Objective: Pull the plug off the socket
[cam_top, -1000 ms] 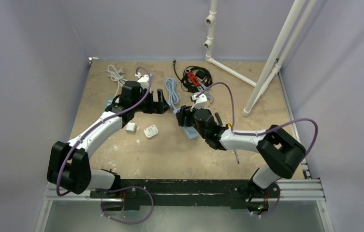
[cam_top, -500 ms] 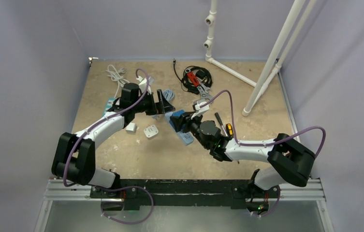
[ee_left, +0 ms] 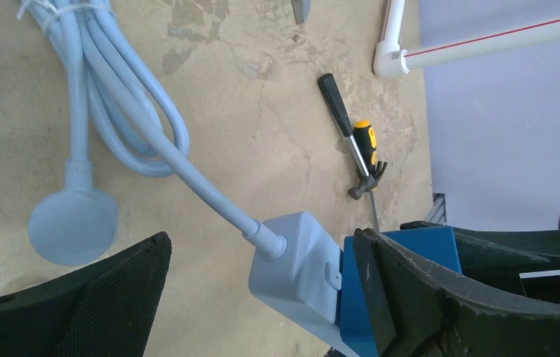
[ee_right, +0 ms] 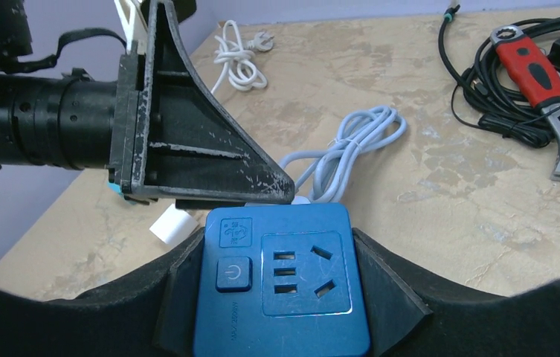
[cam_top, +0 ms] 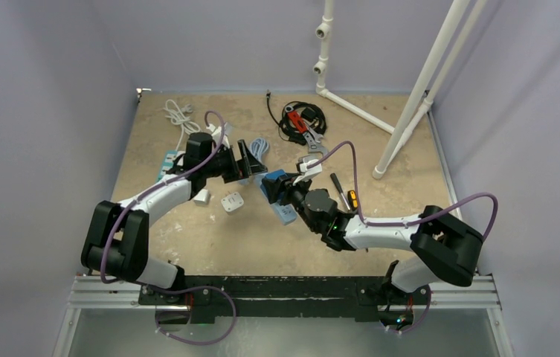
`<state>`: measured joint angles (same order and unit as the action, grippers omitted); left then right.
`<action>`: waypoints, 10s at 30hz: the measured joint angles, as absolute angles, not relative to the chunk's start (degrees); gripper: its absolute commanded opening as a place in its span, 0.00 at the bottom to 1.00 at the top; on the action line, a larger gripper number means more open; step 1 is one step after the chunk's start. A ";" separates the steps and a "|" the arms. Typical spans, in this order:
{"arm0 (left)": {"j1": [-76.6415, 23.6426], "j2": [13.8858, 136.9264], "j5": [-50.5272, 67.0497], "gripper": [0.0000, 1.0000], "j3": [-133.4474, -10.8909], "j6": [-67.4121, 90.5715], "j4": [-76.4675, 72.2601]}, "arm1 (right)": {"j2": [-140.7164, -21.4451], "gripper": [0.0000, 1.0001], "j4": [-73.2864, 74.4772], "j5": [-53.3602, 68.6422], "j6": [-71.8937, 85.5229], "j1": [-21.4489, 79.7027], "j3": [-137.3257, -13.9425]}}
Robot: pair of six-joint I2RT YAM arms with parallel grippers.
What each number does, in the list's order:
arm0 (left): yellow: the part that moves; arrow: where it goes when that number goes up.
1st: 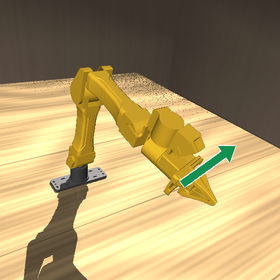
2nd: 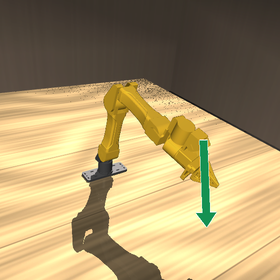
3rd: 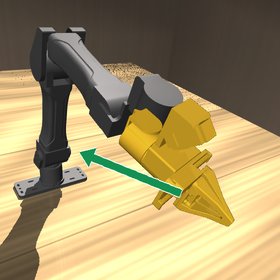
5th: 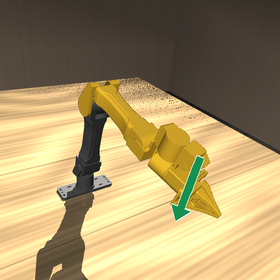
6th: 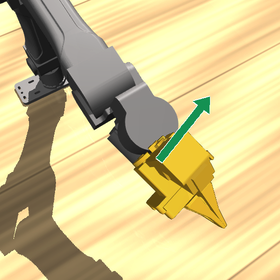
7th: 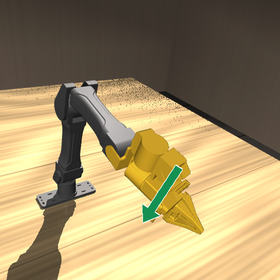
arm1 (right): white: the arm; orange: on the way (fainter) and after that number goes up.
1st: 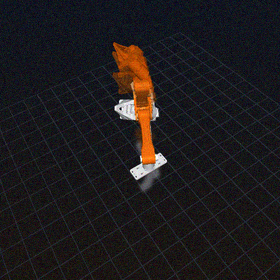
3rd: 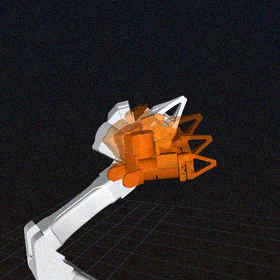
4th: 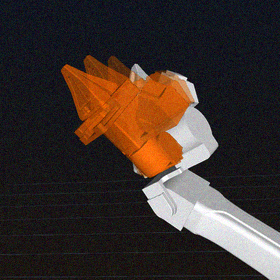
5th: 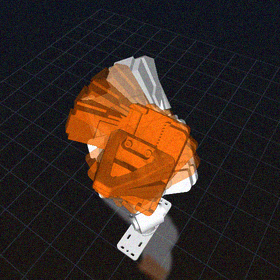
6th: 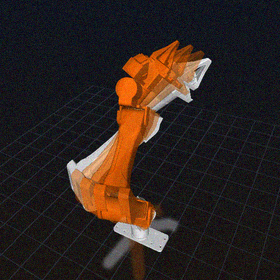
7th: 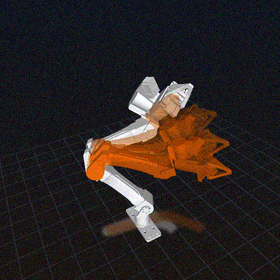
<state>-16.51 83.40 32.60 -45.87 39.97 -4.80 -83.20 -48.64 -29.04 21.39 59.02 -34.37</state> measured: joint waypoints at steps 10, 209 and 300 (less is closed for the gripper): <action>-16.51 87.46 39.18 0.80 -42.41 47.64 -13.19 | -83.48 0.00 -49.52 -31.11 21.37 60.07 -34.39; -14.09 84.60 28.27 0.00 -52.53 26.39 8.19 | -93.62 0.00 -30.68 -12.16 22.04 54.00 -48.60; 3.79 107.07 23.49 0.35 -70.46 26.72 -1.83 | -83.13 0.00 -38.22 -6.22 22.41 46.39 -42.63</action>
<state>3.79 107.07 23.49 -70.46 26.72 -1.83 -83.13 -38.22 -6.22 22.41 46.39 -42.63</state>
